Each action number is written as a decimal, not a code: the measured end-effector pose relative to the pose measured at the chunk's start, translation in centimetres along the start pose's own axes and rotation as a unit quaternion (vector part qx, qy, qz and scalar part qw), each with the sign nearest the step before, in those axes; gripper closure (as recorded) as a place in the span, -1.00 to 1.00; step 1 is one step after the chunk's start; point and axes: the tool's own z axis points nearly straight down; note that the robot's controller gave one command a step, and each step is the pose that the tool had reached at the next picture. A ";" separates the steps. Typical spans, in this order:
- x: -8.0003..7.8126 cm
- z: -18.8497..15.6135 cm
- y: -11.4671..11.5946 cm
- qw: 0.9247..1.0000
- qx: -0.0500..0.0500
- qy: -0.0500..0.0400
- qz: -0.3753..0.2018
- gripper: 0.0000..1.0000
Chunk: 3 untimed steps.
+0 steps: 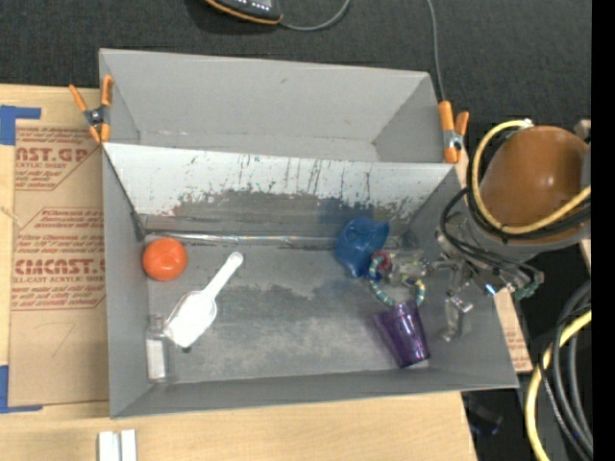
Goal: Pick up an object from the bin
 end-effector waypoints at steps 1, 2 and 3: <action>1.5 2.6 -0.8 0.994 0.000 0.000 0.112 -1.00; 1.5 2.4 1.7 1.000 -0.001 -0.001 0.031 -1.00; 1.5 2.6 1.6 1.000 -0.001 -0.001 0.030 -1.00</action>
Offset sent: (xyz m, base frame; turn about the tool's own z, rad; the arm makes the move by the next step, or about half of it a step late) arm -0.0222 0.0075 -0.0234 0.0623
